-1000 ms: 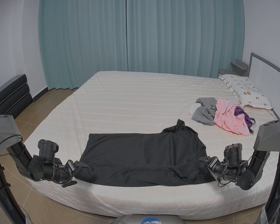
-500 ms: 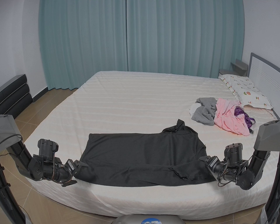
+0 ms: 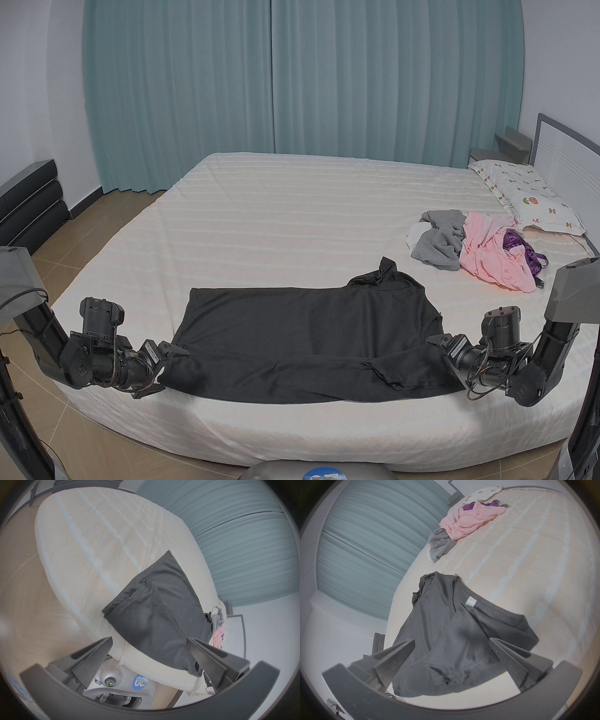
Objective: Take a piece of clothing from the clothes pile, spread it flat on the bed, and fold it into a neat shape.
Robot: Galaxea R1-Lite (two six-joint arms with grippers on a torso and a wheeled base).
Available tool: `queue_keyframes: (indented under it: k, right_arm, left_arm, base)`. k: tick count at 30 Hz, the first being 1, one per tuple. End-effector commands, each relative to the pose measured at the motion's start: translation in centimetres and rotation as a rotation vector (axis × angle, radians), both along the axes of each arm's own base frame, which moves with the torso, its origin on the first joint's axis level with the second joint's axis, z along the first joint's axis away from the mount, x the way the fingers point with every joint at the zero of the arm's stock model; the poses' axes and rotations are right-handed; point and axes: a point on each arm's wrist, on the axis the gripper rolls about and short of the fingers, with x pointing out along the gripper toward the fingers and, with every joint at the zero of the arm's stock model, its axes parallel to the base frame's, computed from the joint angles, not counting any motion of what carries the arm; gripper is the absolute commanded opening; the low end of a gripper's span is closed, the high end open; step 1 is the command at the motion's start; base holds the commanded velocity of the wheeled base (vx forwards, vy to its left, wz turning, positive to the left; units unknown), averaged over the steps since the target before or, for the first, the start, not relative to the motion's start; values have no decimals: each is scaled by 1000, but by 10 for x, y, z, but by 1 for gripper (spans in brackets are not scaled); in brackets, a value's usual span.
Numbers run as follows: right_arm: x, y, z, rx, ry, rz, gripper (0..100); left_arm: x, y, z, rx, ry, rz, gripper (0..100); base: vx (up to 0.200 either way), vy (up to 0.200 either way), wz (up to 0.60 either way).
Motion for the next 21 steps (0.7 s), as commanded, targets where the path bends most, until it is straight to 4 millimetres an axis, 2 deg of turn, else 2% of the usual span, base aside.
queue_keyframes:
  k: [1,21]
  right_arm:
    - [0,0,0,0,1,0,100]
    - [0,-2,0,24,9,16,100]
  left_arm:
    - [0,0,0,0,2,0,100]
    - [1,1,-1,0,2,3,100]
  base:
    - [0,0,0]
    - [0,0,0]
